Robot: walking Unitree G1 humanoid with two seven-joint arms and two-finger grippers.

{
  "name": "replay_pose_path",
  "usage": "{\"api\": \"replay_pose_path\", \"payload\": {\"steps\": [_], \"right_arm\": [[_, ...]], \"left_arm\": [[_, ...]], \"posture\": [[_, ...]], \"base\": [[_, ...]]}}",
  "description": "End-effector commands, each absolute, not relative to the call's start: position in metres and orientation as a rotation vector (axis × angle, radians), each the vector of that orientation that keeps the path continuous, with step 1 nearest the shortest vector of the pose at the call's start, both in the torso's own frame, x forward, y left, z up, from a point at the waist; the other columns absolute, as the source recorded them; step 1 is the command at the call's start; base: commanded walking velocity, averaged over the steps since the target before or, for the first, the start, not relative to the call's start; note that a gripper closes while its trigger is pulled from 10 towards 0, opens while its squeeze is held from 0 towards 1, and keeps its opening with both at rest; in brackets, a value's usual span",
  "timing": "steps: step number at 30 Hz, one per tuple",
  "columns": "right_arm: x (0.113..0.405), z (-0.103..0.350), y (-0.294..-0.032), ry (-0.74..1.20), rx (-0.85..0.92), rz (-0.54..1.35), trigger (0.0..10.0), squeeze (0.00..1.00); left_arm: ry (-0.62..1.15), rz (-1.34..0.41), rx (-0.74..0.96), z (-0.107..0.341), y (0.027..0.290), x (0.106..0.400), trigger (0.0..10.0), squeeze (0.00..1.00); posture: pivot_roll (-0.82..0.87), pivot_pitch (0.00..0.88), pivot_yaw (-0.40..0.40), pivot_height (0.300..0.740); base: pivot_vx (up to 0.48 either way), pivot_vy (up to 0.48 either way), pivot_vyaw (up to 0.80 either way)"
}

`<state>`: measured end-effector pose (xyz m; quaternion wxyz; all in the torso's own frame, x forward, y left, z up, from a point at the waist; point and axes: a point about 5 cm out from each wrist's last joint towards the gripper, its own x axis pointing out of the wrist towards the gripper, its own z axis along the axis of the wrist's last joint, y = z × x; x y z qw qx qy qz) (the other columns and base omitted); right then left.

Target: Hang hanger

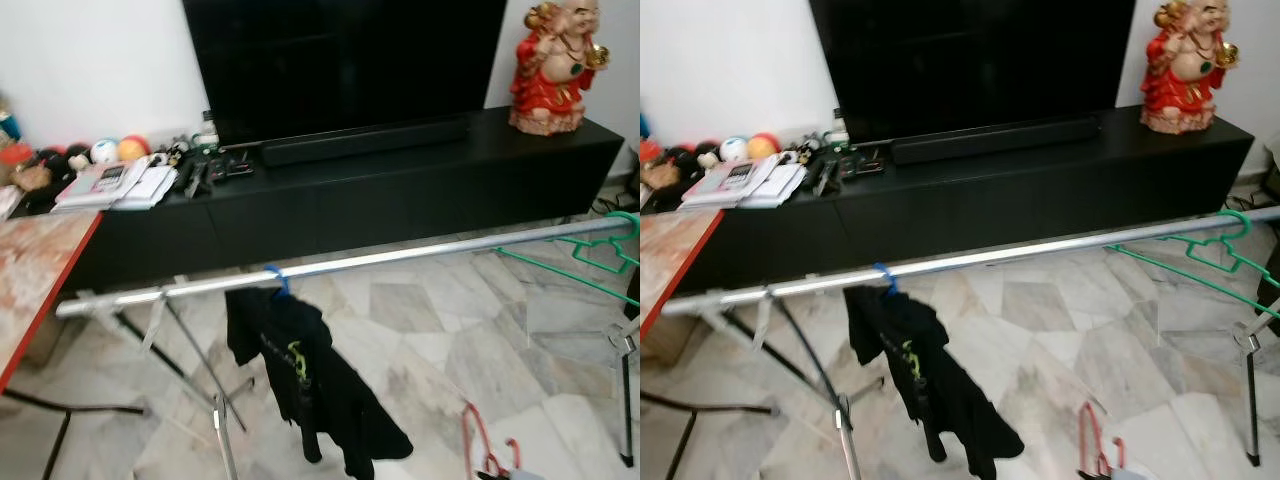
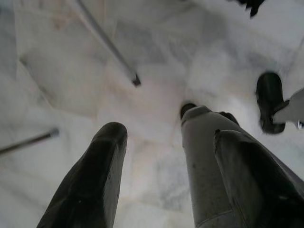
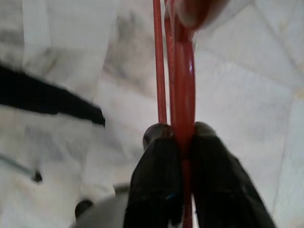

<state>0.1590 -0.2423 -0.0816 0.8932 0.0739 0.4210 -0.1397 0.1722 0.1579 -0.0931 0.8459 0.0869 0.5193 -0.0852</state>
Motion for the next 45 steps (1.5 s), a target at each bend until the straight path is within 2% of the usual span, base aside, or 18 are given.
{"api": "replay_pose_path", "payload": {"steps": [1,6,12,16,20,29,45], "right_arm": [[0.163,-0.08,-0.238,0.842,0.173,-0.284,10.0,0.0],[0.183,-0.068,-0.242,0.748,0.159,-0.28,10.0,0.0],[0.239,-0.023,-0.263,0.475,0.107,-0.346,10.0,0.0],[0.262,0.003,-0.274,0.352,0.082,-0.39,10.0,0.0],[0.289,0.034,-0.271,0.207,0.028,-0.336,10.0,0.0],[0.317,0.054,-0.244,0.162,-0.055,-0.177,10.0,0.0],[0.337,0.068,-0.24,0.239,-0.107,-0.102,10.0,0.0]], "left_arm": [[1.113,-0.15,0.211,-0.094,0.173,0.167,10.0,0.0],[1.116,-0.154,0.213,-0.095,0.172,0.166,10.0,0.0],[1.117,-0.163,0.219,-0.095,0.171,0.165,10.0,0.0],[1.115,-0.165,0.22,-0.095,0.171,0.166,10.0,0.0],[1.113,-0.163,0.22,-0.095,0.172,0.167,10.0,0.0],[1.116,-0.16,0.219,-0.094,0.173,0.167,10.0,0.0],[1.113,-0.173,0.219,-0.094,0.172,0.169,10.0,0.0]], "posture": [[-0.05,0.0,0.059,0.74],[-0.06,0.0,0.058,0.74],[-0.06,0.0,0.056,0.74],[-0.06,0.0,0.056,0.74],[-0.06,0.0,0.057,0.74],[-0.05,0.004,0.059,0.74],[-0.05,0.004,0.059,0.74]], "base": [[0.0,0.0,0.0],[0.0,0.0,0.0],[0.0,0.0,0.0],[0.0,0.0,0.0],[0.0,0.0,0.0],[0.0,0.0,0.0],[0.0,0.0,0.0]]}}
